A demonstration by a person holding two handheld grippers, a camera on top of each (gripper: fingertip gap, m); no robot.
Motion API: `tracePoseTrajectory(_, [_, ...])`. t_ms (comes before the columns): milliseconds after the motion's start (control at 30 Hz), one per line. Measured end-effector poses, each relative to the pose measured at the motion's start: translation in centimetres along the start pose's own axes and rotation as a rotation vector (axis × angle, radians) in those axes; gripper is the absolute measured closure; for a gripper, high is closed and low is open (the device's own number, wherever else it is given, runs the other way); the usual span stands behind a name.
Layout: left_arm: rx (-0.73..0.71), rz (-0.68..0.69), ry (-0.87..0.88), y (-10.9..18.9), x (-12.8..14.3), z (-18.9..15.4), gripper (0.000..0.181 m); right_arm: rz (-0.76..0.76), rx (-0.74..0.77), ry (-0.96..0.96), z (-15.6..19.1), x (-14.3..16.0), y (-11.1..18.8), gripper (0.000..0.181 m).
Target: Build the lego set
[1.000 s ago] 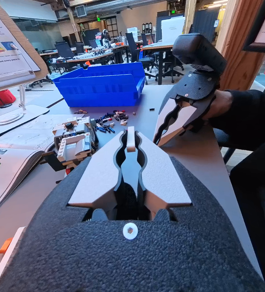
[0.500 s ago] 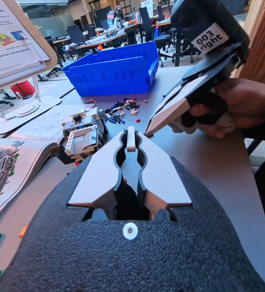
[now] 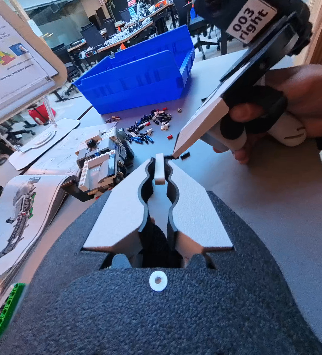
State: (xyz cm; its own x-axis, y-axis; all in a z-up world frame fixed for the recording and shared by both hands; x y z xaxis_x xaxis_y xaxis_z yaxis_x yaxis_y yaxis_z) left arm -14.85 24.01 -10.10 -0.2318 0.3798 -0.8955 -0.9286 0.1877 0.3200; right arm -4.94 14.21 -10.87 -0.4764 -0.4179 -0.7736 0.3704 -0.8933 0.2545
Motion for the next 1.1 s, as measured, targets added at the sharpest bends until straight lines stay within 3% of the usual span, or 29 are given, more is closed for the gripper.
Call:
tracePoseTrajectory(333, [-0.014,0.022,-0.102,-0.12,0.31,-0.39,0.175,0.044,0.018,-0.028,-0.33,0.28,-0.09,0.179])
tracePoseTrajectory(1100, [0.059,0.092,0.092,-0.56,0.45,0.28,0.175,0.045,0.119,0.049,-0.34,0.39,-0.4,0.179])
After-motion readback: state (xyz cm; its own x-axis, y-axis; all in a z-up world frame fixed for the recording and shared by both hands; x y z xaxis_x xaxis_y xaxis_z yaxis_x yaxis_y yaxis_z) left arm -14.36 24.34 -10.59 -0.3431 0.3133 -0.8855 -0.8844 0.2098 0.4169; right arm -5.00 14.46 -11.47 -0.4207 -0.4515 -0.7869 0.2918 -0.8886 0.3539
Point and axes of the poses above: each gripper's, where its closed fingertips meet, y back along the fingers, x out of its underside, z = x × y across the jaws, the point moved 8 cm from there along y, back along the fingers, and after that the axes turned 3 degrees about z, right-handed, at the moved point
